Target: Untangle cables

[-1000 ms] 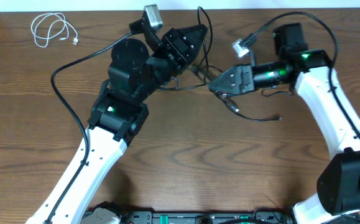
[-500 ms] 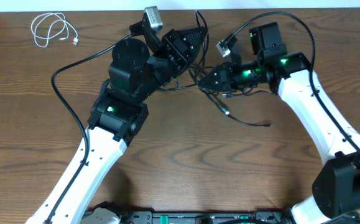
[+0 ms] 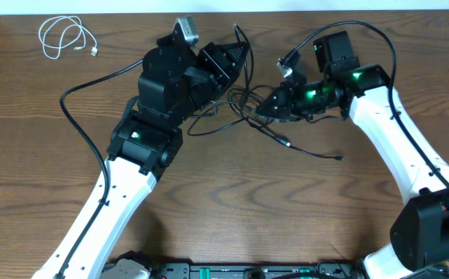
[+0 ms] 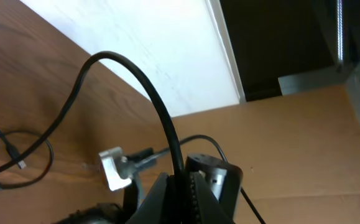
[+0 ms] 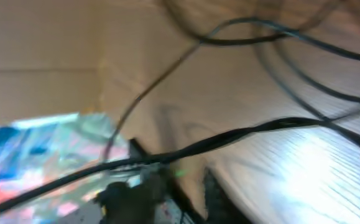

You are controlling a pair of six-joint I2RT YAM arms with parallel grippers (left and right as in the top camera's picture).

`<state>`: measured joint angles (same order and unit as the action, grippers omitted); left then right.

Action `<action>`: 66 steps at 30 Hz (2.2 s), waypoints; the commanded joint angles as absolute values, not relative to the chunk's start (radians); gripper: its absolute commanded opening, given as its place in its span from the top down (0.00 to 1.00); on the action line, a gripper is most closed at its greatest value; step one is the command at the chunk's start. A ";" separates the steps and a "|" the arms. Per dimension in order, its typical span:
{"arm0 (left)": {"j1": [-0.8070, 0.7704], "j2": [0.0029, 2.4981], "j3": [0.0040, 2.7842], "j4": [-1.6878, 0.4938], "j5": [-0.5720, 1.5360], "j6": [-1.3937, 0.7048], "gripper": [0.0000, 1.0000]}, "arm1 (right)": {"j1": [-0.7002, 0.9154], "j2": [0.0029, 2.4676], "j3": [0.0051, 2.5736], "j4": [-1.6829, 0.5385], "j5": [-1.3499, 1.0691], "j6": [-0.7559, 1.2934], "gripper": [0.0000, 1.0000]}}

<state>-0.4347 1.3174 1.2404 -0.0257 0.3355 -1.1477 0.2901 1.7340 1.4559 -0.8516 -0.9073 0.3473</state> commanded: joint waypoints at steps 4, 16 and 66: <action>-0.431 1.313 1.253 -0.010 0.165 -1.214 0.93 | 0.326 1.709 1.464 -0.870 -1.136 0.348 0.01; -0.431 1.313 1.253 0.054 0.132 -1.412 0.93 | 0.513 1.709 1.464 -0.717 -0.731 0.791 0.13; -0.041 1.222 1.255 -0.081 0.610 -1.003 0.93 | -0.093 1.427 1.464 -1.139 -0.069 0.586 0.99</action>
